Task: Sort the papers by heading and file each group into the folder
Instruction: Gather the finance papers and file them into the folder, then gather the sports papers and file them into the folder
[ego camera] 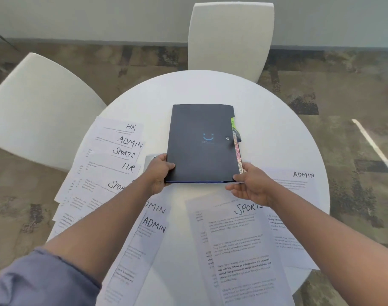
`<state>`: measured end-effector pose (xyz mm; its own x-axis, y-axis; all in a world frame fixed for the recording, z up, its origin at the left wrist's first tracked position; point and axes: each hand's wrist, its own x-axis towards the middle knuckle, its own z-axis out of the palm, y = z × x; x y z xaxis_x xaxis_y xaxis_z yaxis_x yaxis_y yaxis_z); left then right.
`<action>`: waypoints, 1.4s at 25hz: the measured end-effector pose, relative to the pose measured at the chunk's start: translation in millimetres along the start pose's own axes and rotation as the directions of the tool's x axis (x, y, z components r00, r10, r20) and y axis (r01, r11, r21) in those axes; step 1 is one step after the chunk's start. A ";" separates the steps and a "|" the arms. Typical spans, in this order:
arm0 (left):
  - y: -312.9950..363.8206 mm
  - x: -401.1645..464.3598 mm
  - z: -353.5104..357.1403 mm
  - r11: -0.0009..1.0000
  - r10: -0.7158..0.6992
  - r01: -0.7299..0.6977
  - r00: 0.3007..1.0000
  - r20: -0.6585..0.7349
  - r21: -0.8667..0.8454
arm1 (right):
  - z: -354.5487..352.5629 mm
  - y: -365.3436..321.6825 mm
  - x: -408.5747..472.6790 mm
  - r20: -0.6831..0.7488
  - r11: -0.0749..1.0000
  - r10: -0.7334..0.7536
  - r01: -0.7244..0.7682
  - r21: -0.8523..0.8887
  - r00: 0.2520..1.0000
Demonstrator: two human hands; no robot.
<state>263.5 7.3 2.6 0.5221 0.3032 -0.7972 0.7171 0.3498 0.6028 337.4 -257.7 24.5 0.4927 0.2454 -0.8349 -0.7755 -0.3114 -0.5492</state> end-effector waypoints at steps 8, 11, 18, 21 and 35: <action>51.9 27.6 -0.3 0.996 0.000 -0.005 0.999 0.054 0.091 | 24.2 -28.9 48.9 -0.156 0.982 -0.024 0.053 0.181 0.988; 58.5 41.0 -2.8 0.999 0.040 -0.040 0.999 0.021 -0.012 | 30.6 -36.7 54.8 -0.153 0.973 -0.020 0.054 0.223 0.988; 44.1 42.3 -0.5 0.987 0.089 -0.088 0.996 0.001 -0.133 | 18.9 -20.5 71.0 -0.169 0.980 -0.066 0.095 0.173 0.983; 34.5 31.0 0.1 0.984 0.173 -0.174 0.984 -0.046 -0.034 | 11.7 -12.1 67.3 -0.196 0.983 -0.137 0.157 0.091 0.971; -157.5 -112.2 60.5 0.945 0.003 -0.029 0.997 0.080 0.327 | -93.8 141.9 -70.0 -0.063 0.945 -0.042 0.019 -0.328 0.997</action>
<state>119.9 -135.4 -5.0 0.5593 0.2323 -0.7957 0.8133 0.0321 0.5810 229.9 -405.2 1.5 0.5488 0.1997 -0.8118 -0.5939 -0.5903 -0.5467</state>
